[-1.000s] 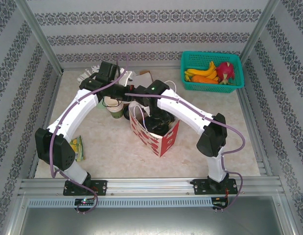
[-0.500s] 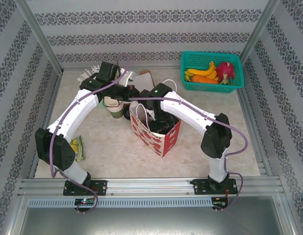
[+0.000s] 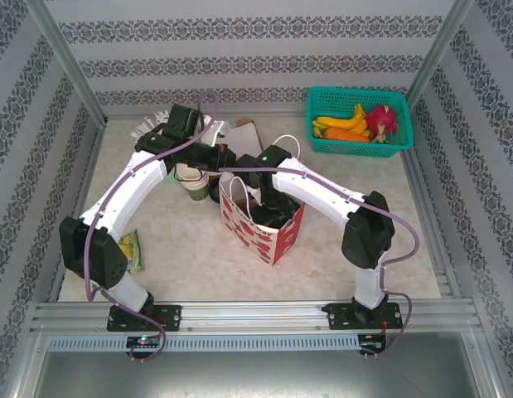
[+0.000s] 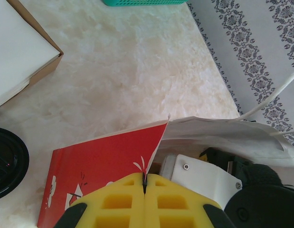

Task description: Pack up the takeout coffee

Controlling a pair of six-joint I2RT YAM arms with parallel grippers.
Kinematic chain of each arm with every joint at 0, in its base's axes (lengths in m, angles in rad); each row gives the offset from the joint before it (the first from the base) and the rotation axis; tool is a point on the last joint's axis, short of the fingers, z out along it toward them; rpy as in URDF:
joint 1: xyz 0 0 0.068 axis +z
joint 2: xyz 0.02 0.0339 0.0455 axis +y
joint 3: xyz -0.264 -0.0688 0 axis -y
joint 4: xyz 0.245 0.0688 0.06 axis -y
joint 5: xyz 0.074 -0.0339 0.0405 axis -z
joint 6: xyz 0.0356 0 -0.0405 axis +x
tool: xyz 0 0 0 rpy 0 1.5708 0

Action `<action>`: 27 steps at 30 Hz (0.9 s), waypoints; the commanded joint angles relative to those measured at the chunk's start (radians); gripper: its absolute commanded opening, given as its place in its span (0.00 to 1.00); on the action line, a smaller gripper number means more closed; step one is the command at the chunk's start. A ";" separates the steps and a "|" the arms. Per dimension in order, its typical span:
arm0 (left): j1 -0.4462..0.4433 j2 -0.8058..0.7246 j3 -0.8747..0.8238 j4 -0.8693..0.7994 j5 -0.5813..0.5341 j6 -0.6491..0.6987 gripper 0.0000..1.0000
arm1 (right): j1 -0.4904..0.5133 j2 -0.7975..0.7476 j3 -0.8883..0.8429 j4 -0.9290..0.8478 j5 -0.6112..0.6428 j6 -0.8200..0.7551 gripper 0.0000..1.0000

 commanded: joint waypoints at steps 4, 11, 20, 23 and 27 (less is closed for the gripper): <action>0.004 -0.020 -0.006 0.028 0.010 -0.005 0.00 | -0.019 -0.011 -0.030 0.021 -0.007 -0.009 0.67; 0.004 -0.025 -0.004 0.028 0.020 -0.007 0.00 | -0.023 0.002 -0.032 0.024 -0.004 -0.015 0.67; 0.004 -0.022 -0.008 0.030 0.018 -0.008 0.00 | -0.028 -0.004 -0.038 0.033 0.003 -0.015 0.67; 0.005 -0.021 -0.010 0.029 0.016 -0.008 0.00 | -0.029 -0.003 -0.040 0.033 0.004 -0.013 0.66; 0.004 -0.021 -0.010 0.031 0.015 -0.008 0.00 | -0.029 -0.007 -0.048 0.037 0.003 -0.013 0.66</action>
